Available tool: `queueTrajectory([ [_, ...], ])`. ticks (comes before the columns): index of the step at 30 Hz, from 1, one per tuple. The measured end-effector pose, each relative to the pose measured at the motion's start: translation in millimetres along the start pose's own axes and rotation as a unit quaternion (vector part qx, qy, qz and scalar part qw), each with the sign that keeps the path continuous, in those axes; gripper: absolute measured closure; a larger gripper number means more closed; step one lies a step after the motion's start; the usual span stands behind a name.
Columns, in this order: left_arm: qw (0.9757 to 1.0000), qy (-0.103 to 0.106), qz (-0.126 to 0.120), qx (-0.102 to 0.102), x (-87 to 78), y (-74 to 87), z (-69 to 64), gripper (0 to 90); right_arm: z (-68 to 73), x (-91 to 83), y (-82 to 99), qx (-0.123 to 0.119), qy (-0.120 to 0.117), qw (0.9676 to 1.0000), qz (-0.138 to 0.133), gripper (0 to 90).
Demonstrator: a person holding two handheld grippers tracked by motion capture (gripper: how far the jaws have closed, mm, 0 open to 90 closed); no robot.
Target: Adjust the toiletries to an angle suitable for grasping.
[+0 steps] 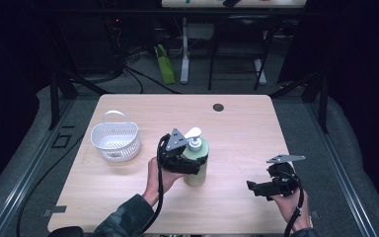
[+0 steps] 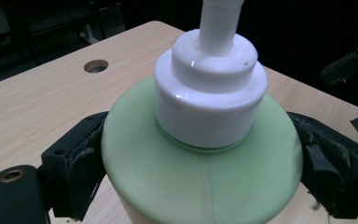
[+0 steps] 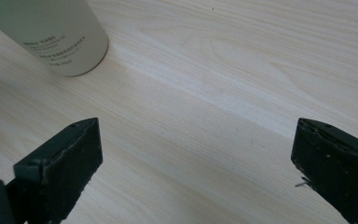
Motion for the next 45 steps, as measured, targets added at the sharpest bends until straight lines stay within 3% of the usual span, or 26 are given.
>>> queueTrajectory([
  [12, 1.0, -0.007, 0.0, 0.004, -7.8, 4.1, 7.6, 11.7, 0.7, 1.4, 0.8, -0.005, 0.0, 1.0, 0.005, 1.3],
  [22, 0.9998, -0.02, 0.003, -0.003, -18.9, 11.1, 25.0, 11.8, -2.2, 13.3, 7.4, -0.019, 0.022, 0.9982, 0.053, 0.1],
  [34, 0.9998, -0.016, 0.01, -0.004, -36.6, 18.2, 38.8, 11.9, -0.4, 16.8, 8.1, -0.032, 0.035, 0.9965, 0.068, 0.0],
  [45, 0.9984, -0.051, 0.019, -0.016, -59.9, 33.8, 70.2, 11.8, -0.4, 16.4, 7.2, -0.033, 0.036, 0.9969, 0.062, 0.0],
])
Point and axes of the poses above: each handheld gripper's, and its own axes: x roughly forward along the jaws, y roughly out of its underside, z roughly to its left, the point moved 4 cm from there along x, roughly forward along the jaws, and after that the axes turned 13 degrees about -y, right-handed, at the moved point
